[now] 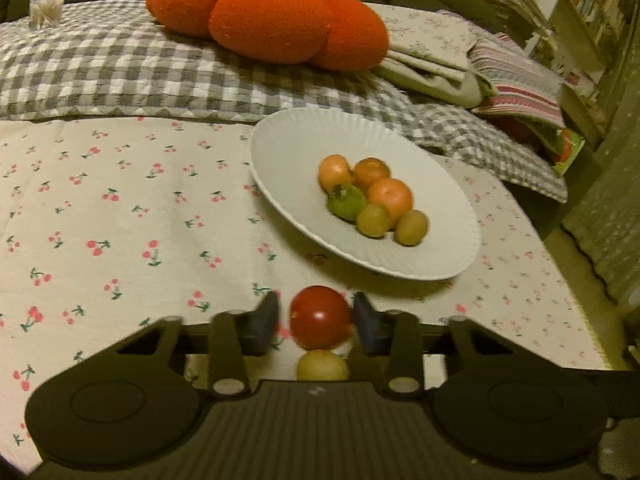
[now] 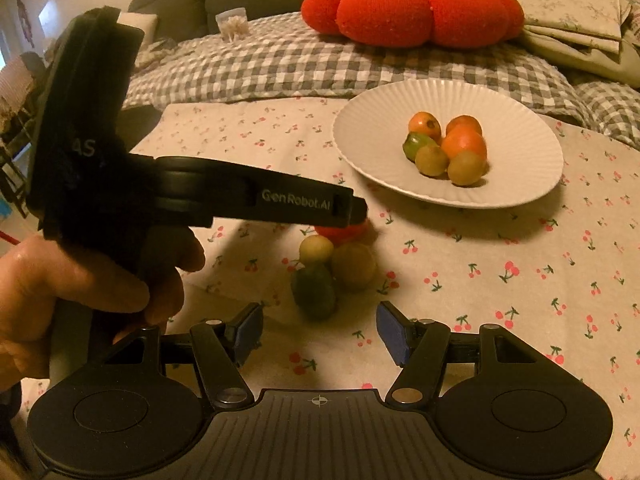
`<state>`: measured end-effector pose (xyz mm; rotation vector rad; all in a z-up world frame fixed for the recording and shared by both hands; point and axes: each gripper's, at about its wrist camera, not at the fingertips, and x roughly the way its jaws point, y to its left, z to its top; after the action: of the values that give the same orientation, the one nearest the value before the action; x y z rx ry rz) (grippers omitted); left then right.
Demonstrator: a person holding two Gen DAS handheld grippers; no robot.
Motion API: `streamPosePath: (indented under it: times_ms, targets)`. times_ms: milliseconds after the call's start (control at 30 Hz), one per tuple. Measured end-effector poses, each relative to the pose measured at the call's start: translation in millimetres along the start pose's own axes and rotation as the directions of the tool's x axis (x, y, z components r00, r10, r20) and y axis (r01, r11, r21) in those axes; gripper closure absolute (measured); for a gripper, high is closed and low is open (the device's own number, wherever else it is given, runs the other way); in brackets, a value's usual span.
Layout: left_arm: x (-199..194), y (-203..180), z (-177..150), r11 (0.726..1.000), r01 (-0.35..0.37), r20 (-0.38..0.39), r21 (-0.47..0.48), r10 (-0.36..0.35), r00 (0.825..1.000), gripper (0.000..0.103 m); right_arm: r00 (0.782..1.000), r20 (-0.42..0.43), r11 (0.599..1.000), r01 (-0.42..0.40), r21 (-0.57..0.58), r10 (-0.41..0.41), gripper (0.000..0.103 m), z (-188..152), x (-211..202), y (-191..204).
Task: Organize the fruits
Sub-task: 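Grasp the red tomato with the left gripper while the right gripper grasps a green fruit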
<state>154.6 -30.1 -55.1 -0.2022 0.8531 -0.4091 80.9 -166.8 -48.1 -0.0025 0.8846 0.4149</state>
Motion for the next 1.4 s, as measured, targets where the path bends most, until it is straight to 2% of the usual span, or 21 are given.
streamPosePath:
  times_ms: [133, 233, 300, 400, 567, 767, 1067, 1400]
  targets:
    - [-3, -2, -1, 1.0, -0.013, 0.005, 0.01, 0.013, 1.0, 0.071, 1.0, 0.012, 1.0, 0.006, -0.012, -0.006, 0.042, 1, 6, 1]
    - [-6, 1, 0, 1.0, -0.015, 0.004, -0.011, 0.015, 1.0, 0.072, 1.0, 0.013, 1.0, 0.008, -0.009, -0.008, 0.047, 2, 12, 0]
    - [-11, 5, 2, 0.999, -0.018, 0.009, -0.035, 0.019, 1.0, 0.072, 1.0, 0.013, 1.0, 0.011, -0.014, -0.01, 0.057, 3, 15, 1]
    - [-17, 9, 5, 0.998, -0.018, 0.019, -0.061, 0.019, 1.0, 0.072, 1.0, 0.015, 1.0, 0.006, -0.019, -0.006, 0.061, 3, 18, 1]
    - [-20, 7, 4, 0.997, -0.058, 0.018, -0.045, 0.058, 0.998, 0.072, 1.0, 0.018, 0.999, 0.009, -0.044, -0.008, 0.079, 2, 22, 5]
    - [-23, 6, 3, 0.995, -0.092, 0.011, -0.031, 0.092, 0.996, 0.072, 1.0, 0.011, 0.999, 0.008, -0.039, -0.007, 0.079, 4, 20, 7]
    - [-33, -4, 4, 0.984, -0.171, 0.028, 0.041, 0.17, 0.985, 0.072, 1.0, 0.015, 1.0, -0.009, -0.017, 0.009, 0.079, 8, 7, 3]
    - [-43, -8, 4, 0.98, -0.195, 0.038, 0.047, 0.193, 0.98, 0.072, 0.999, 0.04, 1.0, -0.01, -0.015, 0.01, 0.079, 14, -5, -3]
